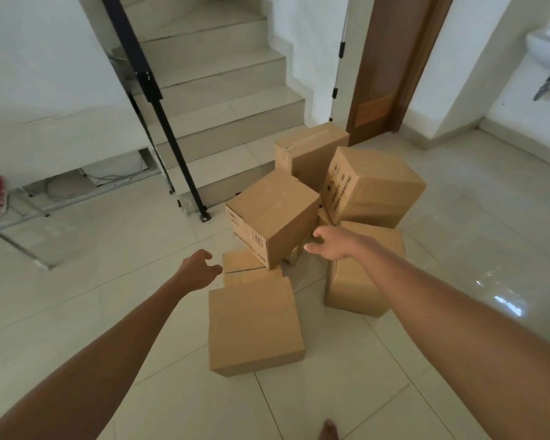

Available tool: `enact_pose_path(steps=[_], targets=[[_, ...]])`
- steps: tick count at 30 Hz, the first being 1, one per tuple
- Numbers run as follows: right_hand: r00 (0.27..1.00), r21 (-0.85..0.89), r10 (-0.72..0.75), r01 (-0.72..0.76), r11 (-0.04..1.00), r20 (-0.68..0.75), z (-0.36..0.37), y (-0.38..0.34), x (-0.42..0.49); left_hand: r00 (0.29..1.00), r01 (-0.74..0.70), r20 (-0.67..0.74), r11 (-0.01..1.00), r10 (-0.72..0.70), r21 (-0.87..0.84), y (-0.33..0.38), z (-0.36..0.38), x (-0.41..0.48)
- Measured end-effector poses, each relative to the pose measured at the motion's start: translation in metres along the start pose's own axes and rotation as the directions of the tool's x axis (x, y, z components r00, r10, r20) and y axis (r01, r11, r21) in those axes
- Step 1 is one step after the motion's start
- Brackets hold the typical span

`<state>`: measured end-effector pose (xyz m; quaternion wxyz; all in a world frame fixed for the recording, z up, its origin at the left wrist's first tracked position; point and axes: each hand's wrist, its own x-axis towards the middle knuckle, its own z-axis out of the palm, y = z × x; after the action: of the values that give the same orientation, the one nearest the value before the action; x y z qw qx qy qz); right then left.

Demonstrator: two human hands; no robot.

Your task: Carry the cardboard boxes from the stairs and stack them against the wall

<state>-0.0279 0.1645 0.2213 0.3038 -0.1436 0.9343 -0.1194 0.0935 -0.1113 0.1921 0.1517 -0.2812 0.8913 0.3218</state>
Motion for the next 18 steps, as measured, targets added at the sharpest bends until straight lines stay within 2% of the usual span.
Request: enact_pose_path(steps=[6, 11, 13, 18], targets=[[0.999, 0.005, -0.036, 0.036, 0.999, 0.04, -0.005, -0.006, 0.054, 0.993, 0.116, -0.028, 0.993, -0.117, -0.034, -0.024, -0.002, 0.009], [0.988, -0.043, -0.063, 0.07, 0.997, 0.138, 0.025, -0.011, 0.092, 0.975, 0.219, 0.04, 0.975, -0.218, -0.025, -0.057, 0.011, 0.025], [0.989, -0.03, -0.069, 0.073, 0.997, 0.131, 0.029, -0.014, 0.112, 0.966, 0.251, 0.071, 0.968, -0.25, -0.008, -0.069, 0.014, 0.041], [0.993, 0.064, -0.003, -0.004, 0.998, 0.121, 0.046, -0.019, 0.164, 0.948, 0.291, 0.131, 0.957, -0.289, 0.002, -0.09, 0.022, 0.102]])
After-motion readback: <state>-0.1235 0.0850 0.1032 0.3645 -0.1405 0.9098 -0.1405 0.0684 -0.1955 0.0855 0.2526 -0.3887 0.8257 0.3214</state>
